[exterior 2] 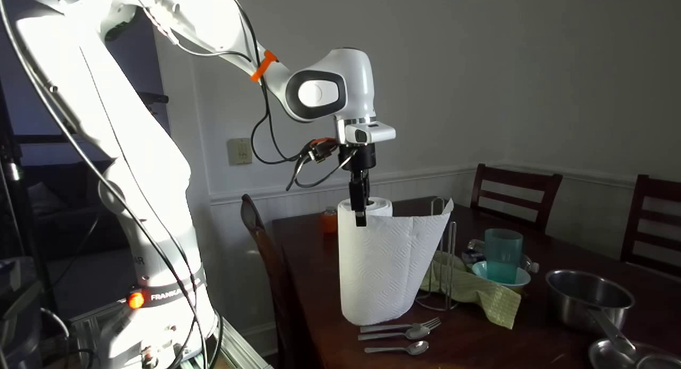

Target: Put the paper towel roll on the paper towel roll holder

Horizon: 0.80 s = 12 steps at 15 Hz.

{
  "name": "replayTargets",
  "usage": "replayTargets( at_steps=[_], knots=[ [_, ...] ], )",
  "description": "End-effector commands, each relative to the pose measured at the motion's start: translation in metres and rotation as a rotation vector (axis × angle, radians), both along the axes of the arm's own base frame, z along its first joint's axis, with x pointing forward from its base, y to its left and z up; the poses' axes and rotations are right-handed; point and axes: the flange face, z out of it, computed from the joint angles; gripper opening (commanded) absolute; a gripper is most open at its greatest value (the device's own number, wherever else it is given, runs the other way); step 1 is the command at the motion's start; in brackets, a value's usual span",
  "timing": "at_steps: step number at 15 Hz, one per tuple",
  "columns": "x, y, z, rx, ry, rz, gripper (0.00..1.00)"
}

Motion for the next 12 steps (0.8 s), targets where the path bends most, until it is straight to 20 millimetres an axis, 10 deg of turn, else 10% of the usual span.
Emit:
replayTargets(
  at_steps=[1,7,12],
  knots=[
    [0.003,0.0,0.001,0.028,-0.028,-0.024,0.44],
    [0.008,0.003,0.019,0.052,-0.05,-0.043,0.05],
    [0.008,0.003,0.063,0.027,-0.055,-0.038,0.04]
  ],
)
